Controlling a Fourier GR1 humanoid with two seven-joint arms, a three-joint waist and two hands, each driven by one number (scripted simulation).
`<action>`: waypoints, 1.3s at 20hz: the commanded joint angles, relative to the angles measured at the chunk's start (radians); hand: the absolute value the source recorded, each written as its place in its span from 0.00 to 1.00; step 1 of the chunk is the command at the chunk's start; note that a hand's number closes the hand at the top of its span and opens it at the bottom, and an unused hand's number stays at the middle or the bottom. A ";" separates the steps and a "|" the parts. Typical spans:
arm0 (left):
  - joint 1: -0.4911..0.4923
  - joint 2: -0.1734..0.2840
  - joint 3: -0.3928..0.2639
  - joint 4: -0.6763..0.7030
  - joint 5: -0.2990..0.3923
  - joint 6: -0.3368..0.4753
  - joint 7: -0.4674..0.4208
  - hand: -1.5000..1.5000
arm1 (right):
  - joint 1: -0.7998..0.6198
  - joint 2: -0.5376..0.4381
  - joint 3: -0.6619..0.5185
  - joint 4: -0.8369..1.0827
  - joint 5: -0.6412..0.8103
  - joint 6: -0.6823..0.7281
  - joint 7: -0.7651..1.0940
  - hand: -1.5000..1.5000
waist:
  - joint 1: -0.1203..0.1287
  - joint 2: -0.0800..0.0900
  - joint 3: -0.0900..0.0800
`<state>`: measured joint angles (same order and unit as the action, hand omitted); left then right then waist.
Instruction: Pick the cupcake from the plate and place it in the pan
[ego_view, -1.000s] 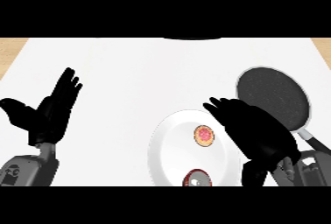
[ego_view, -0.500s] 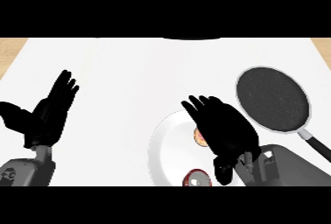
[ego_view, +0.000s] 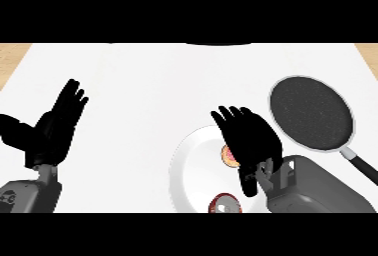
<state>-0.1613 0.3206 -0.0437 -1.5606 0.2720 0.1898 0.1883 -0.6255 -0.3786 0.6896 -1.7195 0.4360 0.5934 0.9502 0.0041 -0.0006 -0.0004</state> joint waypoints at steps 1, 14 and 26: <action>-0.017 -0.035 -0.001 0.011 -0.032 0.009 -0.005 0.50 | 0.034 0.017 -0.045 0.044 0.060 0.040 -0.010 0.00 | -0.003 0.001 0.000; -0.010 -0.064 0.037 -0.014 -0.082 -0.036 0.018 0.50 | 0.110 0.129 -0.103 0.191 0.291 0.037 -0.207 0.00 | -0.002 0.001 0.000; -0.037 -0.071 0.093 0.016 -0.071 -0.097 0.031 0.50 | 0.115 0.203 -0.144 0.353 0.417 -0.037 -0.416 1.00 | -0.003 0.001 0.000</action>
<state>-0.1649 0.2519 0.0336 -1.5817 0.1978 0.1169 0.2226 -0.5073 -0.1657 0.5592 -1.3603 0.8236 0.5586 0.6152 0.0036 0.0004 0.0001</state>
